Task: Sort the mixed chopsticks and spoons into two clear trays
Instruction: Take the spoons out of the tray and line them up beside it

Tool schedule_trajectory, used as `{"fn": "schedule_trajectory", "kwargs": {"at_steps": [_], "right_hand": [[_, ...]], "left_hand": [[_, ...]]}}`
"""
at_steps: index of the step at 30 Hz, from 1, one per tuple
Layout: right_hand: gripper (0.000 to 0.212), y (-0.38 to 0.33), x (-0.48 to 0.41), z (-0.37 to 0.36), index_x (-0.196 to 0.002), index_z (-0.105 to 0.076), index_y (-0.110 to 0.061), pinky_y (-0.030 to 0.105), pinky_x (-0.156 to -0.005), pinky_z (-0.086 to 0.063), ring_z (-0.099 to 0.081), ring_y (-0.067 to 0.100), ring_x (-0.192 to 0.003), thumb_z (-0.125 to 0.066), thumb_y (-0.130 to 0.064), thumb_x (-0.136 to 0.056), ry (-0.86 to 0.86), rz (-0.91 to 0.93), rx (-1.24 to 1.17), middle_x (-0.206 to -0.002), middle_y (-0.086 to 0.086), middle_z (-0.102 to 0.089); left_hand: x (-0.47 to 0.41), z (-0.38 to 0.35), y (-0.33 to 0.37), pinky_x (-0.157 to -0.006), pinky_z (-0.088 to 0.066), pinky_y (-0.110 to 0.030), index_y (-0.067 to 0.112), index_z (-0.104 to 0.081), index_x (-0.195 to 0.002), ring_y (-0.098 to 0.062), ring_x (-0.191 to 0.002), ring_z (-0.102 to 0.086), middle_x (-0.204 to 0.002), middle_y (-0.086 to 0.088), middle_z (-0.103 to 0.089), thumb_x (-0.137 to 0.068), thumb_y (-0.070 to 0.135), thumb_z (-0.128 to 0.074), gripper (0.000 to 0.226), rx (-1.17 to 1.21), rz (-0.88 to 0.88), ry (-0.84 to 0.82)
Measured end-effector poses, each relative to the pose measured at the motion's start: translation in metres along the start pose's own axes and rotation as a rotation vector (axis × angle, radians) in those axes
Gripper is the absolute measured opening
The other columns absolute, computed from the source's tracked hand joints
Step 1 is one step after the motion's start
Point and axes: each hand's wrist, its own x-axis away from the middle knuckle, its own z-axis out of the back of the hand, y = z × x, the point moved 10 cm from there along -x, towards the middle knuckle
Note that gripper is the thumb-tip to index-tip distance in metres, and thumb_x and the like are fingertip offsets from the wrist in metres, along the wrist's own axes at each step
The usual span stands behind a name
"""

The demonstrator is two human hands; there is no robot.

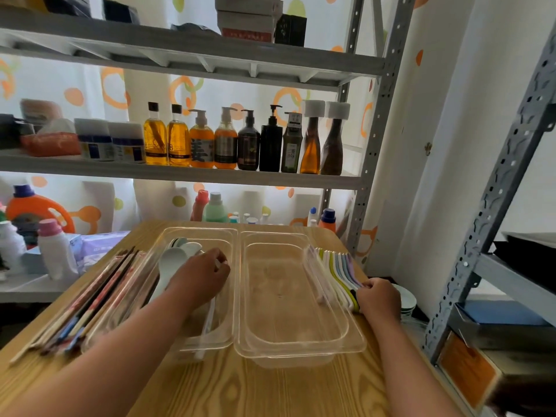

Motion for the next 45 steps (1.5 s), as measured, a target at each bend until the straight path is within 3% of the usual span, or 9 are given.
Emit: {"fn": "schedule_trajectory", "kwargs": {"at_steps": [4, 9, 14, 16, 20, 31, 35, 42, 45], "right_hand": [[0.025, 0.005, -0.006, -0.004, -0.092, -0.071, 0.0, 0.033, -0.071, -0.046, -0.058, 0.035, -0.089, -0.055, -0.011, -0.077, -0.001, -0.032, 0.049, -0.093, 0.019, -0.067], [0.023, 0.002, -0.002, -0.003, -0.062, -0.057, -0.005, 0.036, -0.063, -0.048, -0.061, 0.034, -0.07, -0.051, -0.013, -0.082, -0.039, -0.028, -0.043, -0.07, 0.02, -0.064], [0.019, 0.005, -0.002, 0.005, -0.097, -0.064, -0.006, 0.019, -0.038, -0.038, -0.059, 0.019, -0.052, -0.048, -0.014, -0.088, -0.015, -0.05, -0.141, -0.083, 0.016, -0.068], [0.02, 0.003, -0.002, 0.006, -0.096, -0.064, -0.004, 0.021, -0.044, -0.045, -0.061, 0.022, -0.056, -0.049, -0.014, -0.089, 0.008, -0.028, -0.128, -0.083, 0.015, -0.068], [0.02, -0.004, 0.0, 0.009, -0.086, -0.066, -0.001, 0.042, -0.067, -0.054, -0.063, 0.033, -0.068, -0.05, -0.013, -0.087, 0.063, 0.035, -0.087, -0.08, 0.016, -0.067], [0.021, -0.006, -0.001, 0.009, -0.089, -0.066, -0.004, 0.042, -0.068, -0.056, -0.065, 0.035, -0.069, -0.048, -0.013, -0.088, 0.075, 0.063, -0.131, -0.084, 0.016, -0.068], [0.022, -0.007, -0.002, 0.01, -0.077, -0.065, -0.002, 0.043, -0.065, -0.055, -0.062, 0.034, -0.065, -0.049, -0.013, -0.088, 0.092, 0.071, -0.137, -0.076, 0.016, -0.066], [0.027, -0.027, 0.004, 0.018, -0.075, -0.065, 0.001, 0.025, -0.052, -0.032, -0.052, 0.025, -0.064, -0.048, -0.011, -0.092, 0.155, 0.169, -0.118, -0.073, 0.016, -0.065], [0.025, -0.041, 0.011, 0.018, -0.089, -0.068, -0.002, 0.017, -0.054, -0.033, -0.055, 0.018, -0.072, -0.047, -0.015, -0.095, 0.125, 0.225, -0.142, -0.086, 0.014, -0.068]], "left_hand": [[0.003, 0.001, 0.004, -0.09, -0.048, -0.031, 0.018, -0.057, -0.113, -0.019, -0.1, -0.061, -0.114, -0.003, -0.066, -0.098, 0.029, -0.045, 0.022, -0.015, -0.014, -0.004], [0.005, 0.004, 0.003, -0.091, -0.048, -0.032, 0.019, -0.057, -0.113, -0.019, -0.101, -0.062, -0.113, -0.003, -0.067, -0.098, 0.029, -0.045, 0.022, -0.019, -0.007, 0.003], [0.006, 0.006, 0.002, -0.091, -0.049, -0.033, 0.018, -0.057, -0.114, -0.02, -0.101, -0.062, -0.114, -0.004, -0.067, -0.099, 0.029, -0.044, 0.023, -0.035, 0.013, 0.009], [0.006, 0.007, 0.001, -0.091, -0.049, -0.033, 0.018, -0.057, -0.115, -0.02, -0.102, -0.062, -0.115, -0.004, -0.067, -0.099, 0.029, -0.044, 0.024, -0.042, 0.022, 0.012], [0.007, 0.01, -0.003, -0.087, -0.048, -0.032, 0.018, -0.057, -0.115, -0.019, -0.099, -0.061, -0.113, -0.003, -0.067, -0.098, 0.03, -0.043, 0.025, -0.042, 0.051, 0.035], [0.006, 0.009, -0.009, -0.084, -0.049, -0.031, 0.018, -0.056, -0.116, -0.019, -0.097, -0.061, -0.111, -0.004, -0.067, -0.098, 0.03, -0.044, 0.025, -0.059, 0.075, 0.031], [0.006, 0.009, -0.01, -0.085, -0.049, -0.031, 0.019, -0.056, -0.115, -0.017, -0.096, -0.061, -0.111, -0.003, -0.066, -0.098, 0.03, -0.046, 0.023, -0.05, 0.079, 0.035], [0.005, 0.011, -0.01, -0.083, -0.046, -0.03, 0.018, -0.057, -0.116, -0.018, -0.098, -0.059, -0.112, -0.003, -0.066, -0.098, 0.03, -0.044, 0.026, -0.072, 0.089, 0.045], [0.001, 0.011, -0.013, -0.077, -0.043, -0.027, 0.017, -0.059, -0.114, -0.015, -0.09, -0.056, -0.11, -0.004, -0.066, -0.097, 0.03, -0.044, 0.025, -0.072, 0.099, 0.035]]}}
